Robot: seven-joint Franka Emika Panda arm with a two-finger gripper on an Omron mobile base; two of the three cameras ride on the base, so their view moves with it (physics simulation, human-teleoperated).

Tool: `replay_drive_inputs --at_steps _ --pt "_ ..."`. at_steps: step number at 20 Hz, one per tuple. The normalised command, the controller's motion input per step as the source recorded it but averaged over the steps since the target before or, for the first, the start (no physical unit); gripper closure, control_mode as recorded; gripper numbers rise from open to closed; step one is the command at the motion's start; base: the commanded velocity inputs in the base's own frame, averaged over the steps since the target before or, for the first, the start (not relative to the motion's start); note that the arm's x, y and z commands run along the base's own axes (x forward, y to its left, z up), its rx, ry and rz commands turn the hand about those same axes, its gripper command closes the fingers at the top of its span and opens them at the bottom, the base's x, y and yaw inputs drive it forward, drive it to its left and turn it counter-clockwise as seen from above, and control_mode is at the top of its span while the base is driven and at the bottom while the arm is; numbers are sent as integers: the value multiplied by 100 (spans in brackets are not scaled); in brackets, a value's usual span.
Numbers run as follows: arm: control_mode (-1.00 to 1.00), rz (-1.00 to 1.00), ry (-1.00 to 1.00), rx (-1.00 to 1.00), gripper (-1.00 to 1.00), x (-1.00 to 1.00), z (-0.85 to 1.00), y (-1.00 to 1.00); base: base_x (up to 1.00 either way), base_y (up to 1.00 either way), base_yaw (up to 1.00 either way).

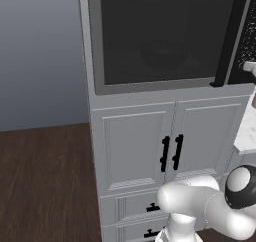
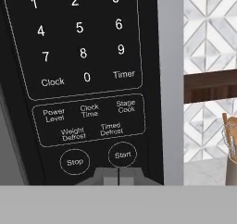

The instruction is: Open the microwave, place the bowl with waffle inside the microwave, then close the microwave door and turn it on.

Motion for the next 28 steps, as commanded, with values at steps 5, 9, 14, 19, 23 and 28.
replay_drive_inputs --at_steps 5,9,14,19,23,28 --pt "-100 0 0 0 100 17 0 -5 0 0 0" --pt "-100 0 0 0 100 13 0 -9 0 0 0" --pt "-100 0 0 0 100 5 -2 -7 0 0 0" --pt "-100 0 0 0 100 10 -13 0 0 0 0" --pt "-100 1 0 0 100 18 -8 0 0 0 0" --pt "-100 0 0 0 100 15 0 0 0 0 0"
